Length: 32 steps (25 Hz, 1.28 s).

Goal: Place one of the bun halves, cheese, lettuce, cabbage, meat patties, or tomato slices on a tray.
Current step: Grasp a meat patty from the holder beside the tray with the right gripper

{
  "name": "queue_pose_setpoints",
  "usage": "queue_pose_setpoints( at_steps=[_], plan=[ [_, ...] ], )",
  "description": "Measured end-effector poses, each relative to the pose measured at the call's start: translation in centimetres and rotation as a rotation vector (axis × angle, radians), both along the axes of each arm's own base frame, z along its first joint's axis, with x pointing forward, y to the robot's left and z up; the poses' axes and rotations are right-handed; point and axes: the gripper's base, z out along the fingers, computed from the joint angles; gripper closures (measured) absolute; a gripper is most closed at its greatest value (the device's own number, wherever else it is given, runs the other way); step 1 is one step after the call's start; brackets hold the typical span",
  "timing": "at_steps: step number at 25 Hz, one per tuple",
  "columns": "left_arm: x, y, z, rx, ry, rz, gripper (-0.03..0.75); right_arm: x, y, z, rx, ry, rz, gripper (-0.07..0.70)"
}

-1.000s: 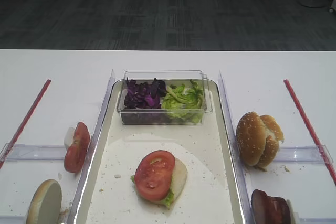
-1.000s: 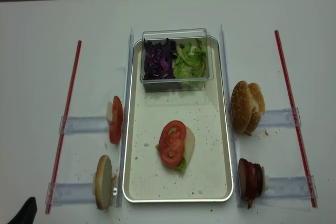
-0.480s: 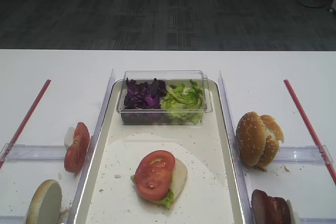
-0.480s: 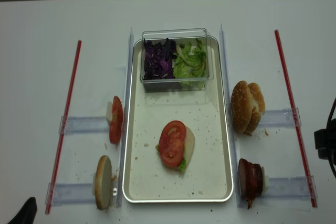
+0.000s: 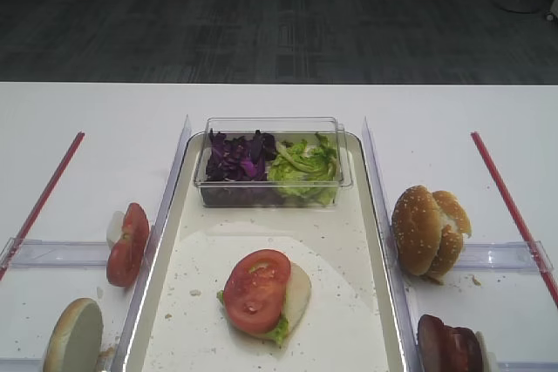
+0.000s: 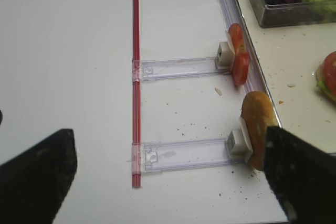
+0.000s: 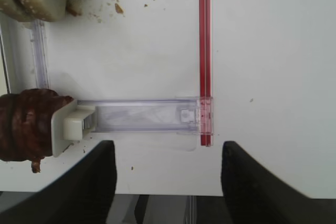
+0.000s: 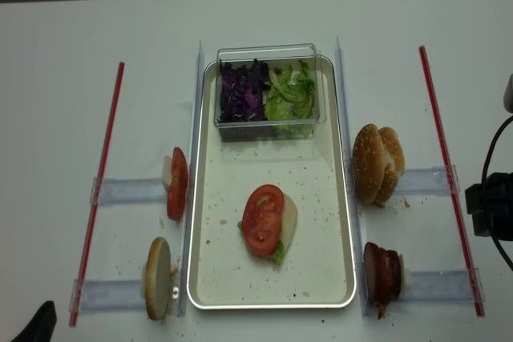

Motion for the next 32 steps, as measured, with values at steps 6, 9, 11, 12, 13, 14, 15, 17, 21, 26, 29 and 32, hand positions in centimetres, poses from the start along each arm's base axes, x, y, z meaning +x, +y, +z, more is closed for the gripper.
queue_pose_setpoints(
  at_steps=[6, 9, 11, 12, 13, 14, 15, 17, 21, 26, 29, 32],
  plan=[
    [0.0, 0.0, 0.0, 0.0, 0.0, 0.0, 0.055, -0.2, 0.11, -0.02, 0.013, 0.023, 0.001, 0.164],
    [0.0, 0.0, 0.0, 0.0, 0.0, 0.0, 0.055, -0.19, 0.21, -0.01, 0.024, 0.022, -0.002, 0.165],
    [0.0, 0.0, 0.0, 0.0, 0.0, 0.0, 0.055, -0.19, 0.28, 0.01, 0.032, 0.022, -0.004, 0.165],
    [0.0, 0.0, 0.0, 0.0, 0.0, 0.0, 0.055, -0.18, 0.31, 0.02, 0.036, 0.022, -0.005, 0.165],
    [0.0, 0.0, 0.0, 0.0, 0.0, 0.0, 0.055, -0.18, 0.33, 0.02, 0.039, 0.022, -0.006, 0.165],
    [0.0, 0.0, 0.0, 0.0, 0.0, 0.0, 0.055, -0.18, 0.33, 0.02, 0.038, 0.021, -0.004, 0.165],
    [0.0, 0.0, 0.0, 0.0, 0.0, 0.0, 0.055, -0.18, 0.34, 0.02, 0.04, 0.021, -0.004, 0.165],
    [0.0, 0.0, 0.0, 0.0, 0.0, 0.0, 0.055, -0.19, 0.34, 0.02, 0.04, 0.023, -0.004, 0.165],
    [0.0, 0.0, 0.0, 0.0, 0.0, 0.0, 0.055, -0.26, 0.4, 0.02, 0.045, 0.029, 0.003, 0.165],
    [-0.01, 0.0, 0.0, 0.0, -0.001, 0.0, 0.057, -0.36, 0.61, 0.05, 0.068, 0.039, 0.007, 0.165],
    [-0.01, 0.0, 0.0, 0.0, -0.001, 0.0, 0.063, -0.43, 0.69, 0.05, 0.078, 0.048, 0.007, 0.165],
    [-0.01, 0.0, 0.0, 0.0, -0.001, 0.0, 0.064, -0.52, 0.9, 0.07, 0.091, 0.056, 0.019, 0.165]
  ],
)
